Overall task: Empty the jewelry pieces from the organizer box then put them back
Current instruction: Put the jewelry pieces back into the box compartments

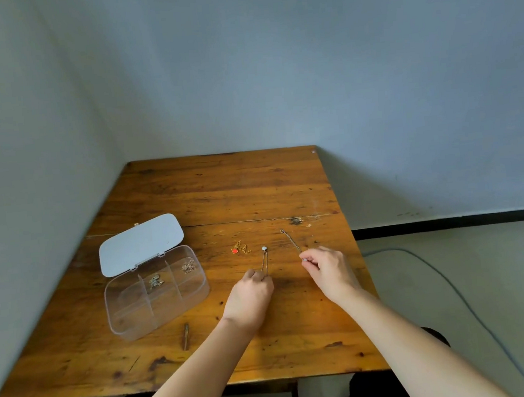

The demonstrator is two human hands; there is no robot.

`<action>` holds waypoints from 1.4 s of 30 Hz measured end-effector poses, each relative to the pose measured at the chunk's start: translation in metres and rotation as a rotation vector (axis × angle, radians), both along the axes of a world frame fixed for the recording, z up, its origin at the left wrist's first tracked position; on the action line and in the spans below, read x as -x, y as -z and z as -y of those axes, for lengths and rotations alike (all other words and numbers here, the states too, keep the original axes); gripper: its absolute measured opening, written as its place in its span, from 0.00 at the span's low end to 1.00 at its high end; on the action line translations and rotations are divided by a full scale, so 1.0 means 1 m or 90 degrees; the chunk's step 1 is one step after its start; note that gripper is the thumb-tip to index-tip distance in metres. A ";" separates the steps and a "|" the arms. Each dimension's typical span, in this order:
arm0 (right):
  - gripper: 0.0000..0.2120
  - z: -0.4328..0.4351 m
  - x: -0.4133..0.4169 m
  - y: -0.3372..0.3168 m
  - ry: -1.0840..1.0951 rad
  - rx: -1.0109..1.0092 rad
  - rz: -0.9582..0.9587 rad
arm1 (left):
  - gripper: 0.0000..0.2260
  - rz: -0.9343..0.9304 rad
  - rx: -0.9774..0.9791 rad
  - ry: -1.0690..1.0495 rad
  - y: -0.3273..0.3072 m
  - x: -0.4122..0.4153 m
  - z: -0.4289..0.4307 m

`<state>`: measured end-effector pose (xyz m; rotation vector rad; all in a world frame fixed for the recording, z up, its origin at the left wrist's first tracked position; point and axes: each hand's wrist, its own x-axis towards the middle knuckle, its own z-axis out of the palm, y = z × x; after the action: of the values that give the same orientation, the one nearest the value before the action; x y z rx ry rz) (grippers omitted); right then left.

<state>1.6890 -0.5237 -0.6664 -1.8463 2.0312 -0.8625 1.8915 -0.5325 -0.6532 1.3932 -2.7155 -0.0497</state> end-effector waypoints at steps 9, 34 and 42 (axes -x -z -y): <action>0.11 -0.012 -0.006 -0.023 0.009 0.027 0.026 | 0.06 -0.542 -0.117 -0.297 -0.044 -0.028 -0.011; 0.10 0.055 -0.144 -0.133 -0.112 0.170 0.228 | 0.05 -0.798 -0.238 -0.528 -0.080 -0.166 0.003; 0.10 0.060 -0.169 -0.151 -0.161 0.177 0.233 | 0.06 -0.655 -0.247 -0.554 -0.053 -0.175 0.004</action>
<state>1.8577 -0.5834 -0.5158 -1.8583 1.4832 -1.3447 2.0661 -0.5369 -0.6000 1.7987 -1.2064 -0.9421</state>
